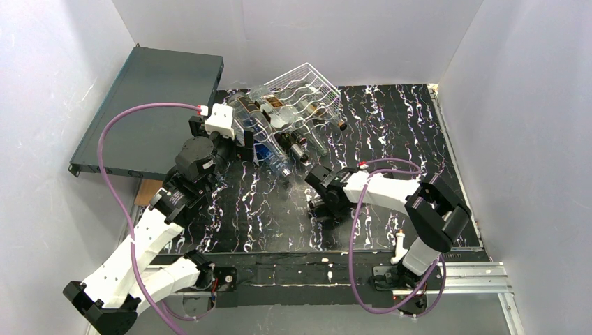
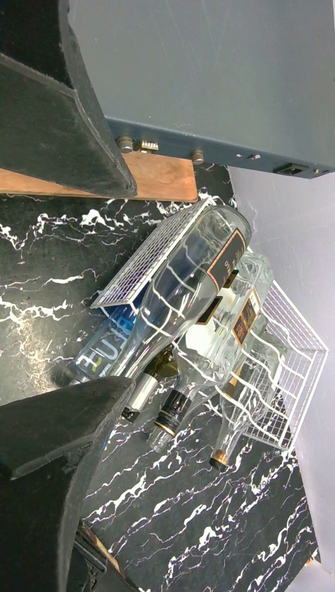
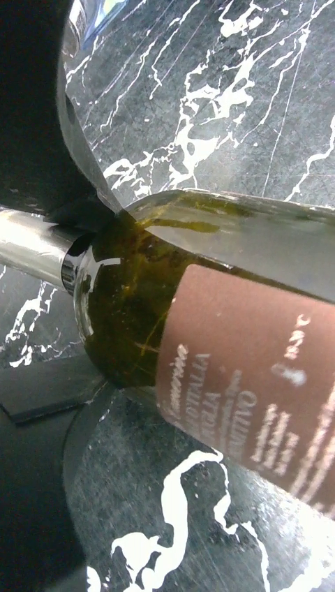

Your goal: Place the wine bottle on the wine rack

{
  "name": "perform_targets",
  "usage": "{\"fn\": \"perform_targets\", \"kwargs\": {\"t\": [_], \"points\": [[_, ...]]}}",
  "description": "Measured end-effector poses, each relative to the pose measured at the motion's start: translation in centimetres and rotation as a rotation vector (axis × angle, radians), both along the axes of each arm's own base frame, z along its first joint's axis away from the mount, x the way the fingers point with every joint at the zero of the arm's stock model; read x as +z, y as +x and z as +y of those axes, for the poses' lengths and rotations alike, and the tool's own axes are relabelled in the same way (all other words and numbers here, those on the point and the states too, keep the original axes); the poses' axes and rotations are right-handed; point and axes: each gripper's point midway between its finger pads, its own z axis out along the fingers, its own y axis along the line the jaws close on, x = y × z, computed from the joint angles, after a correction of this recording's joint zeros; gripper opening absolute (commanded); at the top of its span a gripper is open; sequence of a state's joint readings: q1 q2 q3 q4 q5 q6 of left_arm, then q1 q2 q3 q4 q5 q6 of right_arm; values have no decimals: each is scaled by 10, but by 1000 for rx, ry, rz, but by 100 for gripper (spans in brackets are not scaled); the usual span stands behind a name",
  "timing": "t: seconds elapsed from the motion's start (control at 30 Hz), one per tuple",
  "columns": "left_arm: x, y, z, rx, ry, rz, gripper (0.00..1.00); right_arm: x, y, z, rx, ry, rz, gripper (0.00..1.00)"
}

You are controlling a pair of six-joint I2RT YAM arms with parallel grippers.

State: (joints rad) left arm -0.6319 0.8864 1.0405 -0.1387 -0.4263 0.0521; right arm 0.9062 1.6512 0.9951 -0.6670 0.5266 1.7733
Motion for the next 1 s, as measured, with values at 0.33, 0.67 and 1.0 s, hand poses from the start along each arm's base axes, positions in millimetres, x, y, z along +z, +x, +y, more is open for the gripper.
{"fn": "perform_targets", "kwargs": {"t": [0.33,0.67,1.0], "points": [[0,0,0,-1,0,1,99,-5,-6,-33,102,-180,3,51],[-1,-1,-1,-8,-2,6,99,-8,-10,-75,281,-450,25,69],[-1,-1,-3,-15,-6,7,99,-11,-7,-80,354,-412,-103,57]]}}
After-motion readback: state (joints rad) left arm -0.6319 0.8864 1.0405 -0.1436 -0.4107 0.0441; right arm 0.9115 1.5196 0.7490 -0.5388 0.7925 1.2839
